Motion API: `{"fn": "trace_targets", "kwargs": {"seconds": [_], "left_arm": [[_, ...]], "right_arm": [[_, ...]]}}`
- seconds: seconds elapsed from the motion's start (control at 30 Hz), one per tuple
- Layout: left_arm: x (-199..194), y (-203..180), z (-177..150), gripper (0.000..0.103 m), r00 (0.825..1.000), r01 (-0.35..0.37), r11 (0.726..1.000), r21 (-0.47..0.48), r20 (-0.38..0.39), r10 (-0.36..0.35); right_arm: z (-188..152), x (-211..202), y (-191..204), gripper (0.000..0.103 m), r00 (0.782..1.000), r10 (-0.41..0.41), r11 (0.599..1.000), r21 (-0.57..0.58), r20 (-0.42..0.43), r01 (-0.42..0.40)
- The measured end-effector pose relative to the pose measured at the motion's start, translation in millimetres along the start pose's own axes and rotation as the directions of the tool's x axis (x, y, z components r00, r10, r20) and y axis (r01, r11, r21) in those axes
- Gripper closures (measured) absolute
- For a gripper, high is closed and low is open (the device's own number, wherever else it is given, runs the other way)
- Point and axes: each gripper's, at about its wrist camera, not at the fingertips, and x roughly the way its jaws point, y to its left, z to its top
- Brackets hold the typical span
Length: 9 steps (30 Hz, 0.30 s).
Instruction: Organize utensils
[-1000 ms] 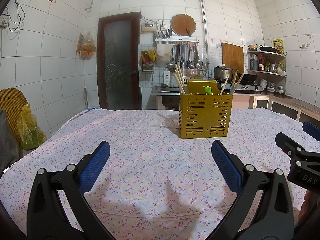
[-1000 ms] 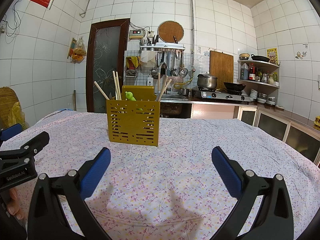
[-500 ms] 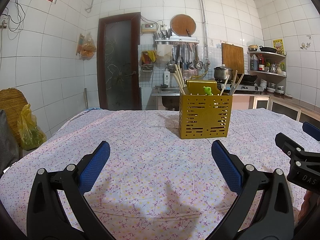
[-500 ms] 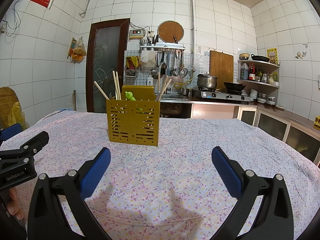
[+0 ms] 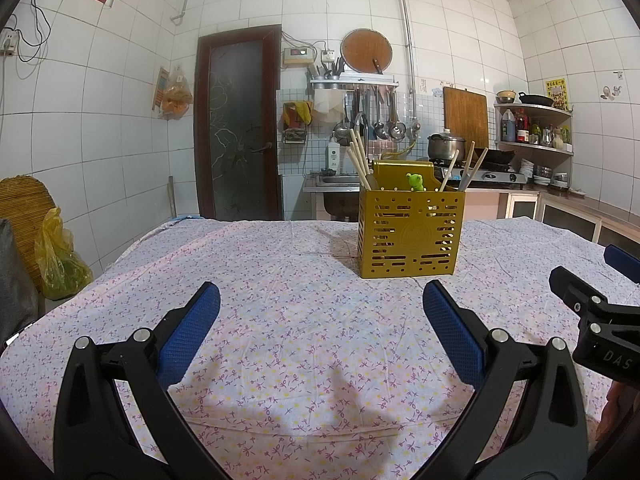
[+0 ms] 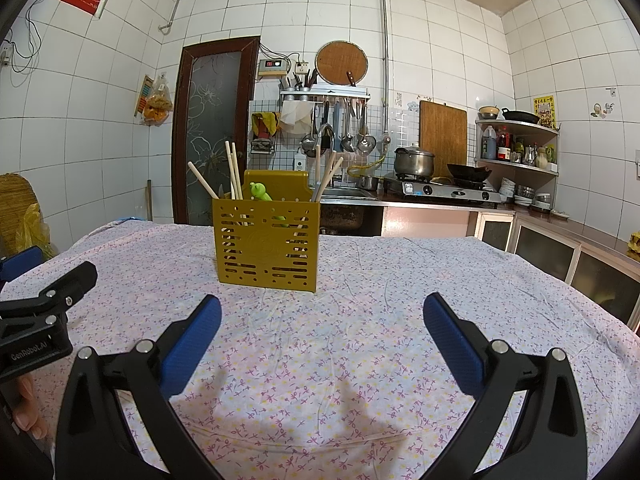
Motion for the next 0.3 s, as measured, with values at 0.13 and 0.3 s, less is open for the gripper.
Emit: {"fn": "trace_targets", "kwargs": {"seconds": [0.13,0.3], "left_arm": [[-2.6,-0.4,2.3,0.005,1.0,-0.002,1.0,0.0,0.003,0.002],[-3.0,-0.4,3.8,0.005,1.0,-0.004,1.0,0.0,0.003,0.004]], "right_arm": [[0.3,-0.2,-0.2,0.004,1.0,0.0,1.0,0.001,0.0,0.0],[0.5,-0.3,-0.3,0.004,1.0,0.0,1.0,0.001,0.0,0.0]]}}
